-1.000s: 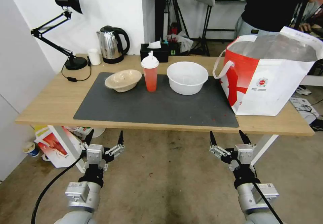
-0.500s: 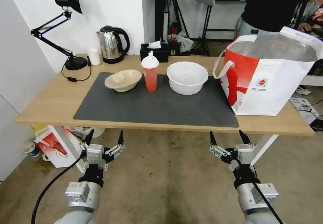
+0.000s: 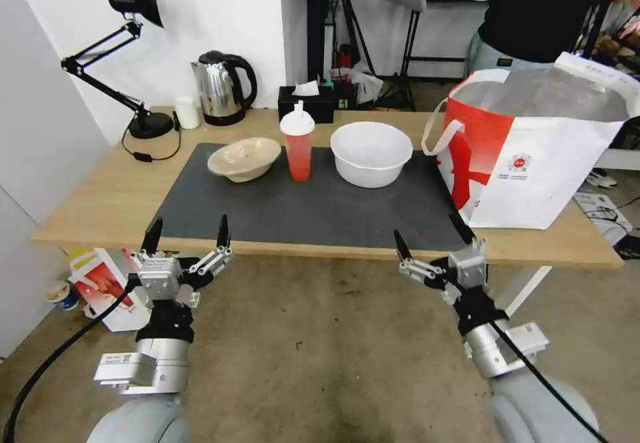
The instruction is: Pick up the trash from the table and place it into the takeout bag.
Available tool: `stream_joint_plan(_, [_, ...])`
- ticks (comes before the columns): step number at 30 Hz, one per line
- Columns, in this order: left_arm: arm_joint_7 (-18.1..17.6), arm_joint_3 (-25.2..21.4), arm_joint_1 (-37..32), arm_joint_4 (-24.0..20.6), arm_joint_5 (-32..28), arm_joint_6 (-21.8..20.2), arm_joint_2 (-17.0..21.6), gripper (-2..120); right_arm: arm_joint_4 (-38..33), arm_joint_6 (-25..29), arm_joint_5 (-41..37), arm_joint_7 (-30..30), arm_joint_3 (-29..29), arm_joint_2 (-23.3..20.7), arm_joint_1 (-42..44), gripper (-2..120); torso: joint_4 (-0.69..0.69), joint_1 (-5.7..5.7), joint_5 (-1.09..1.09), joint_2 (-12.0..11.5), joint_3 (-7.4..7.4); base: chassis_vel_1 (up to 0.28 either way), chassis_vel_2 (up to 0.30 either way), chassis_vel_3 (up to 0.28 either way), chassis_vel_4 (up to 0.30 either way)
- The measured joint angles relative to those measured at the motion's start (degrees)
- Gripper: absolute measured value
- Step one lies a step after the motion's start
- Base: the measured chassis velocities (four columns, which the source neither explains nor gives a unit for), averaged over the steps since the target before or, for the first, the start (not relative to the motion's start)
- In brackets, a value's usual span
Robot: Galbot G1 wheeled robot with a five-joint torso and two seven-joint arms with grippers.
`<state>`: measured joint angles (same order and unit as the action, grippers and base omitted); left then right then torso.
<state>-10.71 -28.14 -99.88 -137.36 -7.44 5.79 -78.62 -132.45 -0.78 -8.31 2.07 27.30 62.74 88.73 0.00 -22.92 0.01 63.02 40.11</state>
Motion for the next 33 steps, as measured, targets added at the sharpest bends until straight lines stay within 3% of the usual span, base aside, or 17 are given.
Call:
stream_joint_plan(6, [0.37, -0.01, -0.19, 0.02, -0.64, 0.08, 0.09, 100, -0.40, -0.37, -3.51, 0.89, -1.79, -9.79, -6.08, 100, 0.00, 0.00, 0.00, 0.00, 0.00, 0.000, 0.000, 0.000, 0.000])
stream_joint_plan(11, [0.49, 0.27, -0.40, 0.20, -1.48, -0.76, 0.13, 100, -0.58, -0.53, -5.32, 1.33, -2.71, -14.83, -9.22, 100, 0.00, 0.00, 0.00, 0.00, 0.00, 0.000, 0.000, 0.000, 0.000])
stream_joint_plan(13, [0.30, 0.84, -0.57, 0.22, -3.31, -2.79, 0.28, 100, -0.73, -0.57, -6.93, 1.96, -2.86, -18.29, -11.19, 100, 0.02, 0.00, -0.04, 0.00, 0.00, 0.000, 0.000, 0.000, 0.000])
stream_joint_plan(14, [0.06, 1.16, -0.59, 0.22, -4.18, -3.84, 0.40, 100, -0.68, -0.57, -8.17, 2.59, -2.39, -19.58, -11.91, 100, -0.02, 0.00, 0.05, -0.01, 0.00, 0.000, 0.000, 0.000, 0.000])
stream_joint_plan(15, [-0.36, 1.53, -0.52, 0.32, -4.85, -4.68, 0.43, 100, -0.52, -0.53, -9.37, 3.06, -1.56, -20.96, -12.82, 100, 0.02, 0.00, -0.06, 0.00, 0.00, 0.000, 0.000, 0.000, 0.000])
stream_joint_plan(18, [-0.63, 2.01, -0.45, 0.76, -5.28, -5.28, 0.47, 100, -0.30, -0.59, -10.41, 3.28, -1.35, -21.74, -13.53, 100, -0.01, 0.00, 0.03, 0.00, 0.00, 0.000, 0.000, 0.000, 0.000])
stream_joint_plan(33, [-0.91, 3.34, -1.54, 2.35, -5.13, -7.33, 0.69, 100, 1.19, -2.00, -19.40, 3.54, -0.99, -25.75, -23.26, 100, 0.00, 0.00, -0.01, 0.01, 0.00, 0.000, 0.000, 0.000, 0.000])
